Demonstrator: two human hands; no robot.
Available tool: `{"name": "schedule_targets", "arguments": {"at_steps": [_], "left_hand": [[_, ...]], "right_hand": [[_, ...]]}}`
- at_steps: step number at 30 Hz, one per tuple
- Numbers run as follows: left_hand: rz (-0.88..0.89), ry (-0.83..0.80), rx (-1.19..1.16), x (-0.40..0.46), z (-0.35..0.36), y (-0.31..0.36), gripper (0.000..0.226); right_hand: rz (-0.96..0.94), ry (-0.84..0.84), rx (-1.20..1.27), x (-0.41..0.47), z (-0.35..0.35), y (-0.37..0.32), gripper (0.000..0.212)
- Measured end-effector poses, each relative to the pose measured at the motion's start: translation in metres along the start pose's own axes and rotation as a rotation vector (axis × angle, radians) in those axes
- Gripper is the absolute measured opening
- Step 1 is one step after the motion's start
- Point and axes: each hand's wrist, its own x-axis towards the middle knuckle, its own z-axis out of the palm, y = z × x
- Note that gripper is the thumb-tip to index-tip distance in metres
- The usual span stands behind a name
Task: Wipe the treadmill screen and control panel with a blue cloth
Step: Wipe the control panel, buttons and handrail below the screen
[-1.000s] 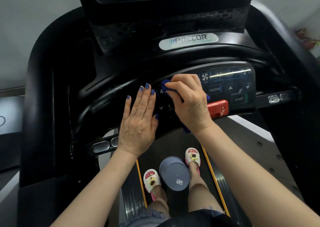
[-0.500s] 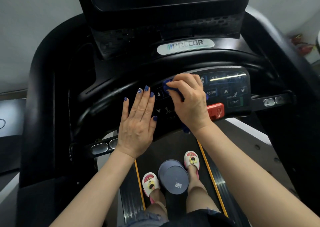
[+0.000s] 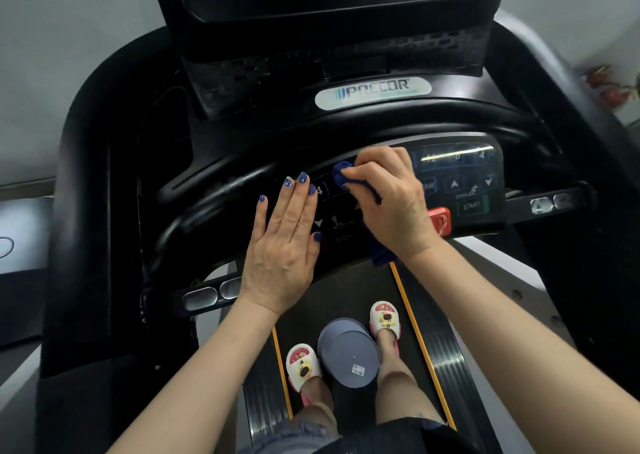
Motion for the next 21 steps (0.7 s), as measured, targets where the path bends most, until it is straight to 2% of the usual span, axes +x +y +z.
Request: {"name": "schedule_targets", "arguments": {"at_steps": [4, 7, 11, 14, 18, 21], "left_hand": [[-0.009, -0.001, 0.016, 0.000, 0.000, 0.000, 0.054], [-0.004, -0.008, 0.015, 0.000, -0.001, 0.001, 0.053], [-0.013, -0.010, 0.027, 0.000, -0.001, 0.001, 0.055], [-0.017, -0.018, 0.027, 0.001, -0.002, 0.001, 0.055], [-0.021, -0.019, 0.029, 0.000, -0.002, 0.001, 0.055], [-0.024, -0.023, 0.024, 0.000, -0.002, 0.002, 0.055]], "right_hand": [[0.107, 0.060, -0.018, 0.000, 0.002, -0.005, 0.003], [0.013, -0.004, -0.007, 0.000, 0.000, -0.001, 0.003], [0.117, 0.080, -0.008, 0.003, -0.002, 0.001, 0.002], [0.033, 0.014, -0.003, 0.001, -0.004, 0.004, 0.003], [0.122, 0.071, -0.005, 0.006, -0.008, 0.009, 0.002], [0.068, 0.015, -0.014, -0.006, -0.008, 0.006, 0.002]]}}
